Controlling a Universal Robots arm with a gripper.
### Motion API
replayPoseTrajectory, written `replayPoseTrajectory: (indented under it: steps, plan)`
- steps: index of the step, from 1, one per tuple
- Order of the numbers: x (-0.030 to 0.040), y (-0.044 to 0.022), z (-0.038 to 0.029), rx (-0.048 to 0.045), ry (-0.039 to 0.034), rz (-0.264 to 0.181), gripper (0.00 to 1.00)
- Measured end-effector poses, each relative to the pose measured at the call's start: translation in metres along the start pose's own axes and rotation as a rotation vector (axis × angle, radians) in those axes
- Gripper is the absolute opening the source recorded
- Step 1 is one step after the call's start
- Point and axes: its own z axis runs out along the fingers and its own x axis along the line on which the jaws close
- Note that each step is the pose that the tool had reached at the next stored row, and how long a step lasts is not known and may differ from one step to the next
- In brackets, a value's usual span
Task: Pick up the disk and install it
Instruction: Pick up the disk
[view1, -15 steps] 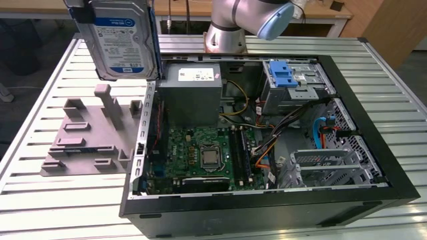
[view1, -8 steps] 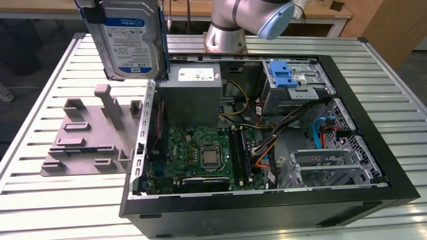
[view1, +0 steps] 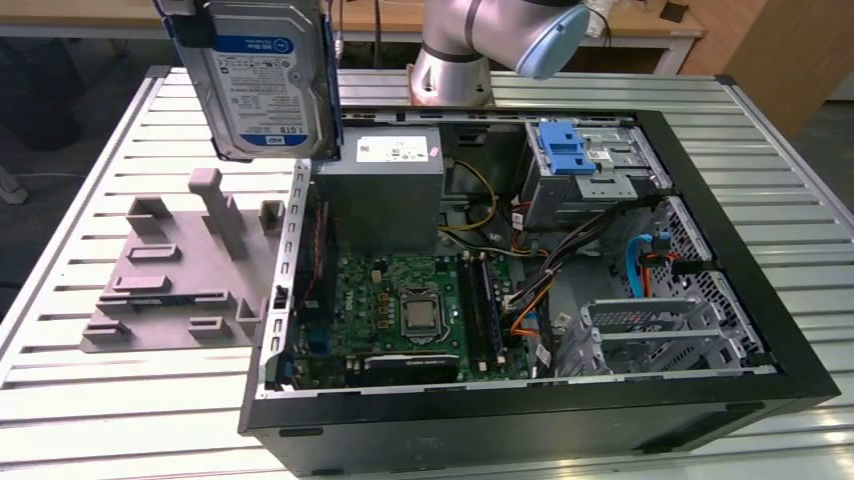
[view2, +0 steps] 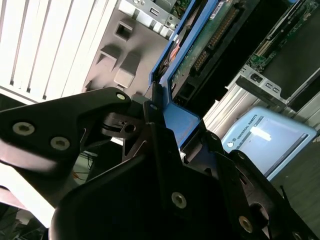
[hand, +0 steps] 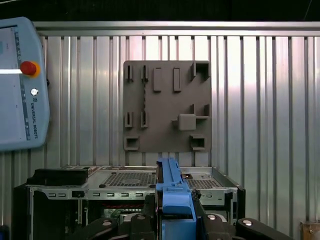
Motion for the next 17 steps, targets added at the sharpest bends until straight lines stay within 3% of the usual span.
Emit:
replayPoseTrajectory:
  steps: [2, 7, 12, 17]
  plan:
    - [0.001, 0.0, 0.0001, 0.0076, -0.0018, 0.0, 0.37]
    - [0.009, -0.0002, 0.0014, 0.0113, -0.0259, 0.0, 0.37]
    - [0.0218, -0.0008, 0.0034, 0.0111, -0.0327, 0.0, 0.37]
    - [0.024, -0.0155, 0.0035, 0.0111, -0.0335, 0.0, 0.37]
